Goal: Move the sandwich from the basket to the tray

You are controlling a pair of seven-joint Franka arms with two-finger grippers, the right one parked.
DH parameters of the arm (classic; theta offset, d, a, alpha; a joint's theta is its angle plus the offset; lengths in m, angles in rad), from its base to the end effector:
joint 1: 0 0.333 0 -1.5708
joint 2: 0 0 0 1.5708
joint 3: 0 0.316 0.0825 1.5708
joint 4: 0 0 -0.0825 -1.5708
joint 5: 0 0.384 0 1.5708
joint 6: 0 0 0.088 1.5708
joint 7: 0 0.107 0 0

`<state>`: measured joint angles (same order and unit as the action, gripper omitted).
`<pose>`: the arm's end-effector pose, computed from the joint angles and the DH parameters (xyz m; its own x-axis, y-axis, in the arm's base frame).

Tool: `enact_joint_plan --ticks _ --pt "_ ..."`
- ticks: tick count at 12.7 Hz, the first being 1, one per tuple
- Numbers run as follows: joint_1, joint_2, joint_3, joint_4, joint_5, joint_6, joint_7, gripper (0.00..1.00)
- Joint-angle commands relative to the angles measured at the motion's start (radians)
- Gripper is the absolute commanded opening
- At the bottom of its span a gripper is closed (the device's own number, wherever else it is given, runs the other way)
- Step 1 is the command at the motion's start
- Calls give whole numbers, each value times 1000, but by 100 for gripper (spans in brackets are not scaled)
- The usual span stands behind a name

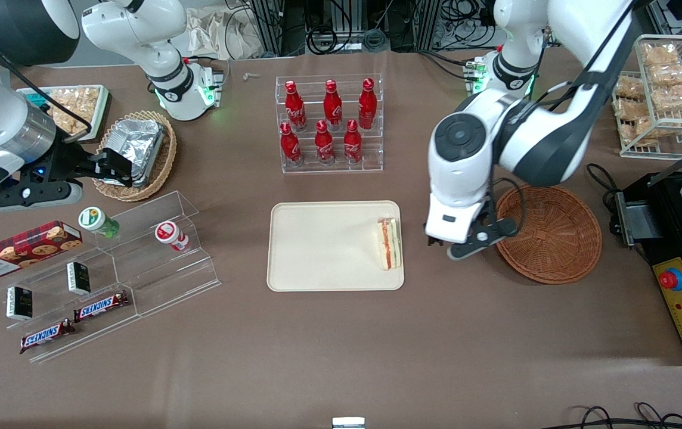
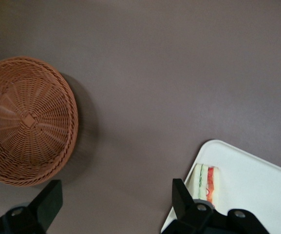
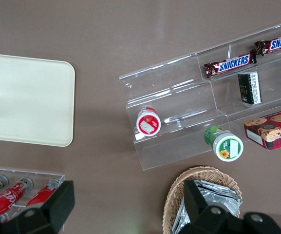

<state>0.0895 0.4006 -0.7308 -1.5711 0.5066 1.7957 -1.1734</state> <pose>0.5762 -0.3037 0.4536 0.9004 0.3993 0.1728 0.4252 -0.8918 -0.1546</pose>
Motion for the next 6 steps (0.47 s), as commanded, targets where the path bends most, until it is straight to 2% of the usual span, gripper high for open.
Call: enact_joint_plan --ticks 1,3,5,6 --pt "21 -55 28 -38 -22 1 -3 100" --pt "22 -71 39 -21 -34 -19 62 100" --pt "32 -120 85 -21 -110 -55 192 100" --pt "32 -153 132 -21 -175 -62 271 100"
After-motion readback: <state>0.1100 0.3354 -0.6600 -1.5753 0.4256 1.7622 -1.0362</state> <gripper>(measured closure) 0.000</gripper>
